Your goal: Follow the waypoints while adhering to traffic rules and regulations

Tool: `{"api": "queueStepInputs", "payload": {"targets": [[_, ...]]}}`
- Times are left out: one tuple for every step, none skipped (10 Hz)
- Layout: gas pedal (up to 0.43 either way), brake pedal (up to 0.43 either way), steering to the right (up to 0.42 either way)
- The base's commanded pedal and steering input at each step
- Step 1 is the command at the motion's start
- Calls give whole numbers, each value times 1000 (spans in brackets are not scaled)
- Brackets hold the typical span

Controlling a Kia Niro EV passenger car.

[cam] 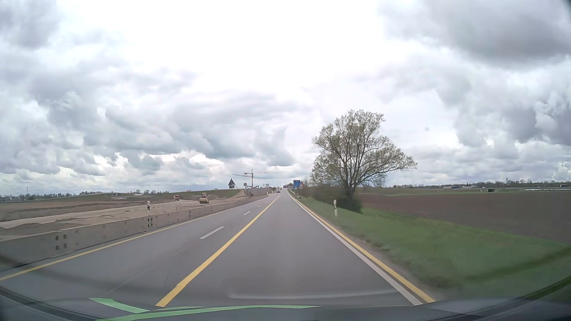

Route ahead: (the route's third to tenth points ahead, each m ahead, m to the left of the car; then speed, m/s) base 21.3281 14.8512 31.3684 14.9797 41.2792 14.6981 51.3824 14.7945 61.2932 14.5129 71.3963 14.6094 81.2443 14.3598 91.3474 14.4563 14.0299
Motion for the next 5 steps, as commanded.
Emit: {"api": "queueStepInputs", "payload": {"targets": [[157,0,-1],[150,0,-1],[138,0,-1],[130,0,-1],[130,0,-1]]}}
